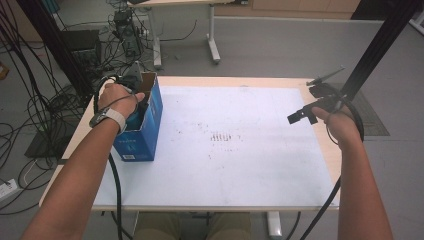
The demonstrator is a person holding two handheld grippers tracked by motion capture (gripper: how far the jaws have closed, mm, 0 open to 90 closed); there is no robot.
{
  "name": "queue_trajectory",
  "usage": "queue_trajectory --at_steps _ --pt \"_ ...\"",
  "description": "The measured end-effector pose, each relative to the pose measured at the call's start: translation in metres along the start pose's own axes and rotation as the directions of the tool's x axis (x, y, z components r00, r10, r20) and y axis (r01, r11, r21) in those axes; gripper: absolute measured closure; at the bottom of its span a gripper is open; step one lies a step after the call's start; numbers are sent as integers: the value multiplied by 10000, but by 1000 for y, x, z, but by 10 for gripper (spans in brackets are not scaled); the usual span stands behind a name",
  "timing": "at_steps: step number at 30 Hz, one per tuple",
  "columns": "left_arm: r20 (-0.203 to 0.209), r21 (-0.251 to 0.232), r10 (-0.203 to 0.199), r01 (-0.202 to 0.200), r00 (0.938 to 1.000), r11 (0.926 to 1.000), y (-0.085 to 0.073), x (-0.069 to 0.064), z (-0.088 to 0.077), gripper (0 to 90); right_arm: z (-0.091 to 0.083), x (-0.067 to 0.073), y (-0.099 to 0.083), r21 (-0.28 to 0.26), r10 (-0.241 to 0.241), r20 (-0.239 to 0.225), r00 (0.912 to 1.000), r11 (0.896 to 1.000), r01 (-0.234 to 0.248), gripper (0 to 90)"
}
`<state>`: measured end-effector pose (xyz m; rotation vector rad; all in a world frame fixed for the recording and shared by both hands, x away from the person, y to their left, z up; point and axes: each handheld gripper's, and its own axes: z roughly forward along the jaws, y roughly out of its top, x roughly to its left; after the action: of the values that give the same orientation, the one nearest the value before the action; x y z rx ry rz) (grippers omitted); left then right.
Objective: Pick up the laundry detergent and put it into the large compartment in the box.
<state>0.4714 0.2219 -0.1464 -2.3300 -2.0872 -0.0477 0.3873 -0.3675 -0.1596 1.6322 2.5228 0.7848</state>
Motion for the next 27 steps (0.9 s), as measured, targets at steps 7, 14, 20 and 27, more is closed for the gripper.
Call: queue_trajectory --at_steps 7,14,20,27 --pt "26 27 -3 3 10000 10000 0 1 0 378 0 0 0 1 6 -4 10000 10000 -6 52" --pt "31 10 7 -7 10000 10000 0 1 0 378 1 0 1 -1 17 -12 10000 10000 -17 53" --pt "50 -1 3 -3 10000 10000 0 1 0 377 2 0 1 33 6 -6 10000 10000 -6 52" --pt "62 -17 34 -34 10000 10000 -1 1 0 377 1 1 1 6 -17 -12 10000 10000 17 52"
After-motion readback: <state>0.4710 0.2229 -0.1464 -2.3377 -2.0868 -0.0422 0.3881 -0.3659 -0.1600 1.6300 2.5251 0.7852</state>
